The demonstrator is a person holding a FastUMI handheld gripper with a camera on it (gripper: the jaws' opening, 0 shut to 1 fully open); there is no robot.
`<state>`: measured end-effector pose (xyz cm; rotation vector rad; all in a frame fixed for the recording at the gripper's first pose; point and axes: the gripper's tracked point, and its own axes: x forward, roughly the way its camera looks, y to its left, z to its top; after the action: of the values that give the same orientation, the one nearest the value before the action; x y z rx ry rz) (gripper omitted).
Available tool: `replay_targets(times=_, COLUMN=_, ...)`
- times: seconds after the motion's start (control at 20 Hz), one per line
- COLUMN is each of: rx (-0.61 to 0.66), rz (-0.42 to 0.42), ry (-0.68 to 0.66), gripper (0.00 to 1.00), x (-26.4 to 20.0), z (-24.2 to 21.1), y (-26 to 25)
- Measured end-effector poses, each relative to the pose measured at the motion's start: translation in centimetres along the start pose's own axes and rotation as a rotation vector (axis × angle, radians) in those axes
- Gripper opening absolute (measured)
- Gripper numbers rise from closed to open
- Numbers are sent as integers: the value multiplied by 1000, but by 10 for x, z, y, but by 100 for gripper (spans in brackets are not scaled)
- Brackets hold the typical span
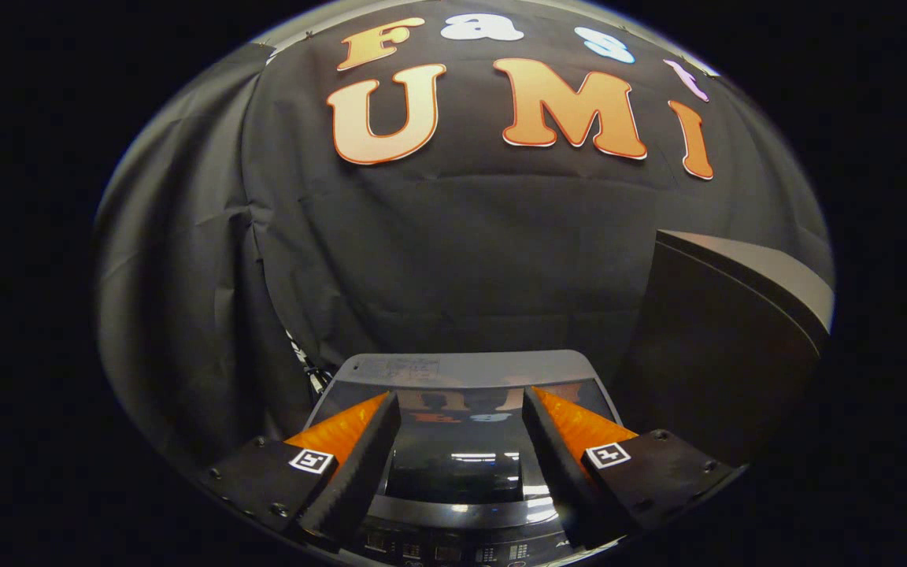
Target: Put the clothes into the washing machine and then close the washing machine lid.
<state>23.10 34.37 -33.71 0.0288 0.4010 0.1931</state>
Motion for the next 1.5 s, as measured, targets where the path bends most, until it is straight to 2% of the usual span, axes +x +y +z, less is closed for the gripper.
replay_targets(times=0.15, rx=-12, rz=6, ry=-2, gripper=100, x=-7, z=8, y=0)
replay_targets(times=0.3, rx=-21, rz=7, ry=-29, gripper=100, x=-32, z=38, y=0)
replay_targets(times=0.5, rx=-46, rz=10, ry=-116, gripper=100, x=-110, z=98, y=-18)
replay_targets(times=0.7, rx=-8, rz=-30, ry=-208, gripper=97, x=-190, z=150, y=-71)
replay_targets(times=0.85, rx=22, rz=-118, ry=-273, gripper=97, x=-252, z=177, y=-129)
replay_targets(times=1.05, rx=-20, rz=-207, ry=-339, gripper=98, x=-319, z=205, y=-201)
replay_targets(times=1.2, rx=3, rz=-213, ry=-397, gripper=98, x=-360, z=221, y=-237)
replay_targets(times=1.5, rx=8, rz=-198, ry=-438, gripper=98, x=-394, z=235, y=-283)
